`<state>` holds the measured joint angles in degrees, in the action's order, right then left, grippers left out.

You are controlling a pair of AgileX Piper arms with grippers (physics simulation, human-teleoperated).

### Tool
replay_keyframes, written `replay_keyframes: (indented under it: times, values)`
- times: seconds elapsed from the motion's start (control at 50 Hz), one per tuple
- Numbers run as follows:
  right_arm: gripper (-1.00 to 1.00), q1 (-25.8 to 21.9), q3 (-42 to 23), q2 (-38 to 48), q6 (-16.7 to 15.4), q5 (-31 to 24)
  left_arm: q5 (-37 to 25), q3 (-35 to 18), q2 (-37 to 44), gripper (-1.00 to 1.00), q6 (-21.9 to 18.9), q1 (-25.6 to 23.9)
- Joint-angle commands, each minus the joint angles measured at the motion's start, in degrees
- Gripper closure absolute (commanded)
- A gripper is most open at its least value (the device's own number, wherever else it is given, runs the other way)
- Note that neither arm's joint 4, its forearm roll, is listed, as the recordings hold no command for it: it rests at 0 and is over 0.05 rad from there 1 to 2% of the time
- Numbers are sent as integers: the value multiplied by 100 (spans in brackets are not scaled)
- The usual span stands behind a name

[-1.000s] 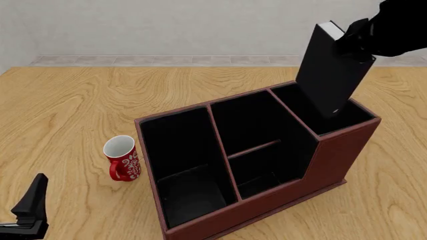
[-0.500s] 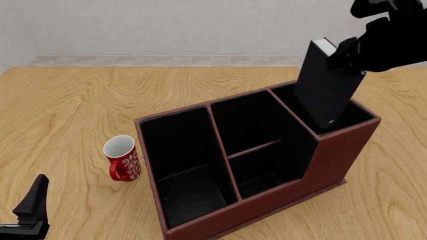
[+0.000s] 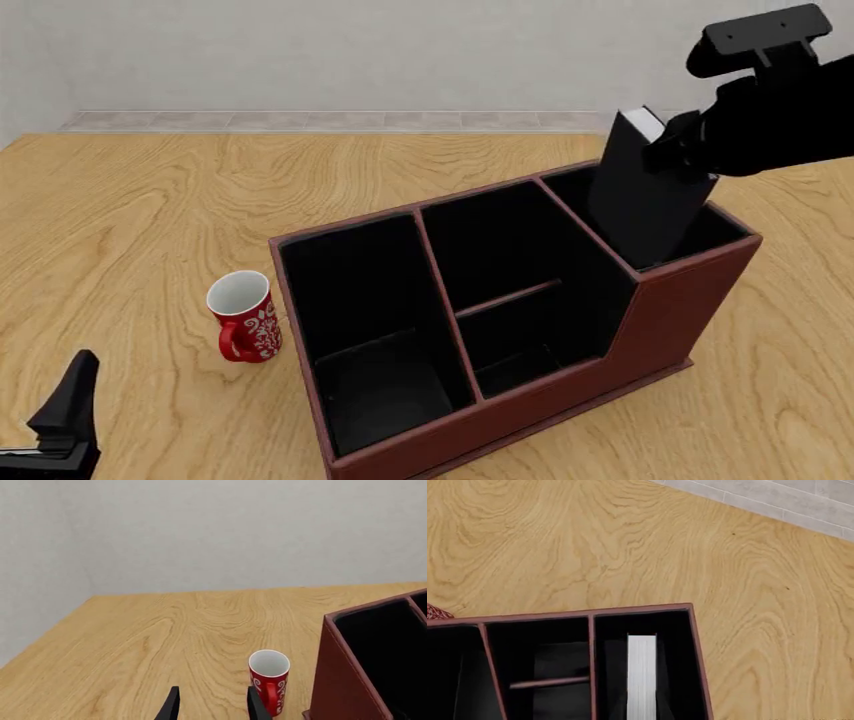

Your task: Pick up the book and place it in the right compartment of the caddy.

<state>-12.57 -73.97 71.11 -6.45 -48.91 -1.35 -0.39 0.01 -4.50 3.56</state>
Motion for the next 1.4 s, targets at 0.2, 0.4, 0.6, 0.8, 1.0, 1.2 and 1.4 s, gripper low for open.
replay_keyframes:
  times: [0.2,0.4,0.6,0.8,1.0,1.2,1.4]
  values:
    - [100,49,474,71,175,453,-36,-25,0,-100,-42,-1]
    - [100,69,514,153,158,520,-39,-39,0,-100,-45,-21]
    - [100,77,645,204,179,667,-30,-17,0,-100,-54,-44]
    - [100,55,818,281,217,864,-35,-19,0,-100,-66,-32]
    - [100,63,872,334,228,926,-26,-11,0,-100,-77,-6]
    - [100,117,919,387,161,983,-21,19,0,-100,-68,-4]
    - [100,118,971,450,182,1017,-22,28,0,-100,-78,14]
